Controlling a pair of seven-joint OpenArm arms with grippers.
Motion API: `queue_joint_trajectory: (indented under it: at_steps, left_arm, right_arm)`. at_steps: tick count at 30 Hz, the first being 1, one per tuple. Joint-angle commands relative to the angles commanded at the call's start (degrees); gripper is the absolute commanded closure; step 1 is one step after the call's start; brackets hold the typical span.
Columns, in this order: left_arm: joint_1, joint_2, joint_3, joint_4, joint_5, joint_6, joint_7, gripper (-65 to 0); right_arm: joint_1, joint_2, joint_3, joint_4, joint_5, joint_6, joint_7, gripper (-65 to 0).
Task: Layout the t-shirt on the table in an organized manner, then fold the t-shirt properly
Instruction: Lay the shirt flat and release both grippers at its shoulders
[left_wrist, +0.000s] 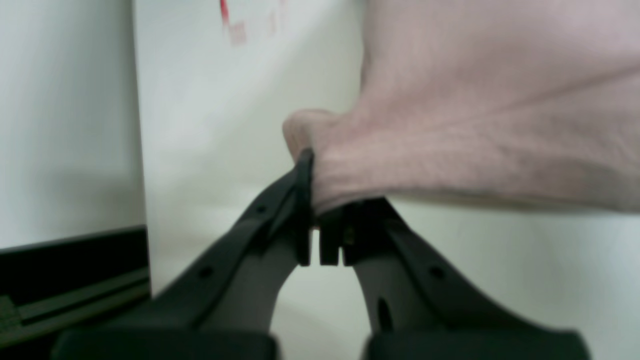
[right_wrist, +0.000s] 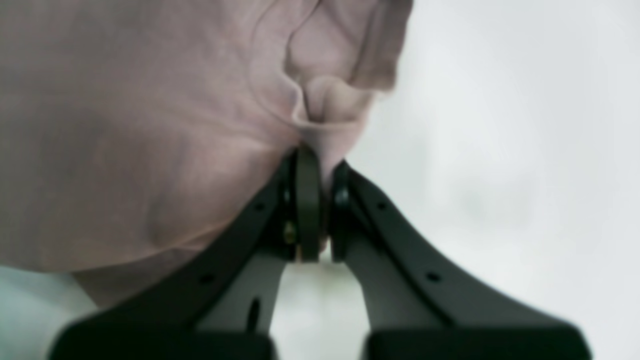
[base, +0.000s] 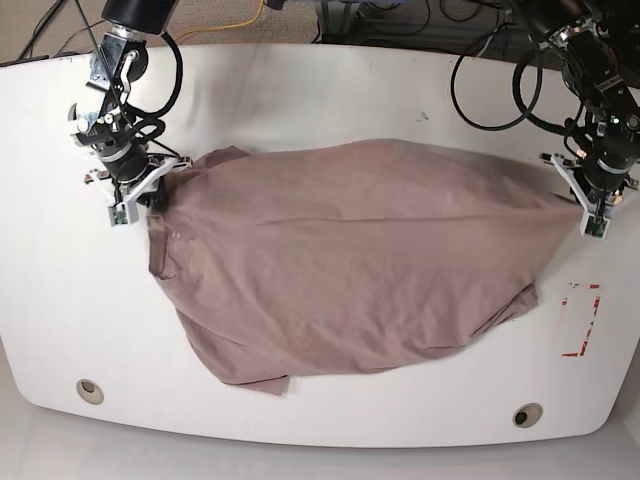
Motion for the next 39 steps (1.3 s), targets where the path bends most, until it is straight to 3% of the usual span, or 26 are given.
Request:
queue_joint_trajectory:
  at_steps: [23, 32, 39]
  left_arm:
    - [4.2, -0.2, -0.1, -0.2, 0.1, 0.0, 0.0, 0.0]
    - [5.1, -1.7, -0.1, -0.2, 0.1, 0.0, 0.0, 0.0]
    - [10.6, -1.5, -0.1, -0.3, 0.1, 0.0, 0.0, 0.0]
  right_arm:
    - [-4.0, -1.6, 1.8, 0.8, 0.0, 0.0, 0.0, 0.0]
    - [-6.1, -1.7, 1.8, 4.1, 0.1, 0.0, -0.1, 0.0]
    - [-10.5, -4.8, 1.9, 7.1, -0.2, 0.0, -0.2, 0.0]
